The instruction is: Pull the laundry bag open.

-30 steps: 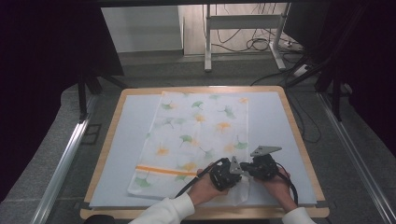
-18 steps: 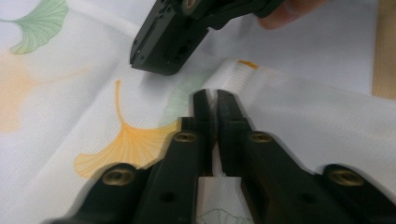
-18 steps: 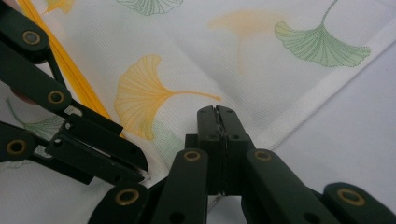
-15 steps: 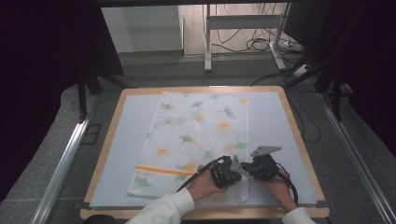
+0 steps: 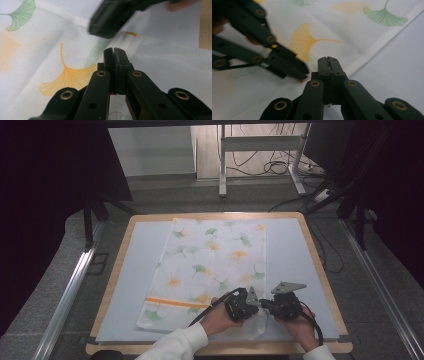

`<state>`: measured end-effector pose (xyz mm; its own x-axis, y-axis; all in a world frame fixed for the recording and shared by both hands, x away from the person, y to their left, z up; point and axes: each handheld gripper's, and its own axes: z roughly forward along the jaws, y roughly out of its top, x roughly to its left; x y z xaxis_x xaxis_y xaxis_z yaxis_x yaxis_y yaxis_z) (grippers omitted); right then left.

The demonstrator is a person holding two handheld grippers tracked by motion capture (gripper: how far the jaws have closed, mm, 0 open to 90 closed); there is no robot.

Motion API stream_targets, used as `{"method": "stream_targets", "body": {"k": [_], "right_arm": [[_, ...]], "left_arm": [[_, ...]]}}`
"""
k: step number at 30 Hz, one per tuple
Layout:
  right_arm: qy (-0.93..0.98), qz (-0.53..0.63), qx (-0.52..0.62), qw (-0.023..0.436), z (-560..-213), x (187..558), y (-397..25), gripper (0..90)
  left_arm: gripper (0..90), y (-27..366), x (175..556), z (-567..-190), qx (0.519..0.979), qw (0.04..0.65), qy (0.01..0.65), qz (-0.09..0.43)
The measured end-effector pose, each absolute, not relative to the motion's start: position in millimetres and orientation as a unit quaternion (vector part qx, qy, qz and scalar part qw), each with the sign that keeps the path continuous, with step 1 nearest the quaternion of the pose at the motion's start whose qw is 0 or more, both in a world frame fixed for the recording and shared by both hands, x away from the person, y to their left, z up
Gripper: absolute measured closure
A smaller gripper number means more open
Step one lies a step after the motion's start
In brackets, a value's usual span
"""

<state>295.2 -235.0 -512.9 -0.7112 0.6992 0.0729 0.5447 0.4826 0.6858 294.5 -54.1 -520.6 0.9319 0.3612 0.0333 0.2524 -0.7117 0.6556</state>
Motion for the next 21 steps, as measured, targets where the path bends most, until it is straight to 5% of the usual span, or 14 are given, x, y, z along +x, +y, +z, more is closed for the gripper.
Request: {"method": "stream_targets", "body": {"k": [21], "right_arm": [[0.853, 0.333, 0.393, 0.081, -516.9, 269.5, -232.7, 89.2]], "left_arm": [[90.0, -50.8, 293.6, -522.2, 0.917, 0.346, 0.187, 0.066]]}}
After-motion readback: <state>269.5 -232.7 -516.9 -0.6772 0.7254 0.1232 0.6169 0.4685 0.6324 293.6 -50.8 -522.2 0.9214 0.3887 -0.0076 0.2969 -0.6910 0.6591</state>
